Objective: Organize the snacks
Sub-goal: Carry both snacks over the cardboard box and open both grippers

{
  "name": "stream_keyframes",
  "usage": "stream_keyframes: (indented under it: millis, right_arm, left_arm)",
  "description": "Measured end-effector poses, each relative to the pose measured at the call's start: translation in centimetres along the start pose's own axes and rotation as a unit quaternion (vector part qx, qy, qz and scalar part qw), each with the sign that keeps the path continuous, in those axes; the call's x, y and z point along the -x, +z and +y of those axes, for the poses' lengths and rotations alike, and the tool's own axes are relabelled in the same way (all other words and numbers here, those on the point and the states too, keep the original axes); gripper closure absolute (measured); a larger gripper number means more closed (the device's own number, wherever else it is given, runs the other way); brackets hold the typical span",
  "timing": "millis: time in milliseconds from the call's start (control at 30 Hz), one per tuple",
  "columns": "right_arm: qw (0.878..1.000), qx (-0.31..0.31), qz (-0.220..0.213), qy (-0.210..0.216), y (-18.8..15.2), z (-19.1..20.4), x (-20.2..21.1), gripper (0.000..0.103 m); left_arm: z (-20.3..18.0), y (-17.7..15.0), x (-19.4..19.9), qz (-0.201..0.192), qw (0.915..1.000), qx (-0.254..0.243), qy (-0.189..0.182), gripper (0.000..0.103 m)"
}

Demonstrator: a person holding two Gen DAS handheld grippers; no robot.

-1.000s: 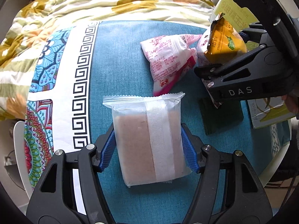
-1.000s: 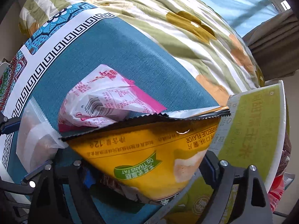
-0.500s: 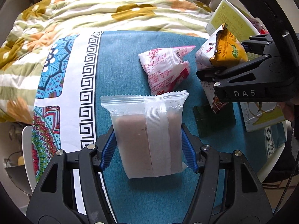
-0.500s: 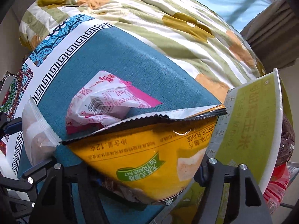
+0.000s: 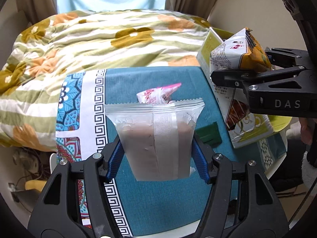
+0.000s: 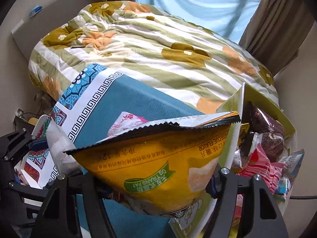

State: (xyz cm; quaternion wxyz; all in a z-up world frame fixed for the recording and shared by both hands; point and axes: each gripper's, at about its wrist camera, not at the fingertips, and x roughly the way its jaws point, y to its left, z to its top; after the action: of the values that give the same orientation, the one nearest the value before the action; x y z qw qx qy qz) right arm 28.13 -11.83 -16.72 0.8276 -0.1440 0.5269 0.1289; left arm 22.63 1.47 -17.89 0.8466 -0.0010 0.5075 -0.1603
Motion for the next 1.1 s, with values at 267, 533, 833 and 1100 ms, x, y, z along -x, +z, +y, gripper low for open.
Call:
stream_keyframes:
  millis: [267,533,833,1100]
  right_arm:
    - [0.996,-0.052,-0.061,-0.033,-1.8,-3.3,8.5,0.038]
    - [0.988,-0.100,-0.088,-0.079,-6.6,-10.3,13.3,0.038]
    - [0.982,-0.142,-0.080,-0.094,-12.8,-18.9,14.7,0.038]
    - [0.981,-0.163,-0.069,-0.084,-16.9,-24.4,13.7,0.038]
  left_arm:
    - [-4.9,3.7,4.2,-0.041,0.9974,-0.053,-0.027,0.044]
    - [-14.2,6.0,4.3,-0.056,0.9921,-0.087,-0.070,0.044]
    - [-26.4,6.0,-2.0,0.000,0.9857,-0.122,-0.116,0.043]
    - [-32.3,5.8,-6.8,0.019,0.9857,-0.121,-0.116,0.044]
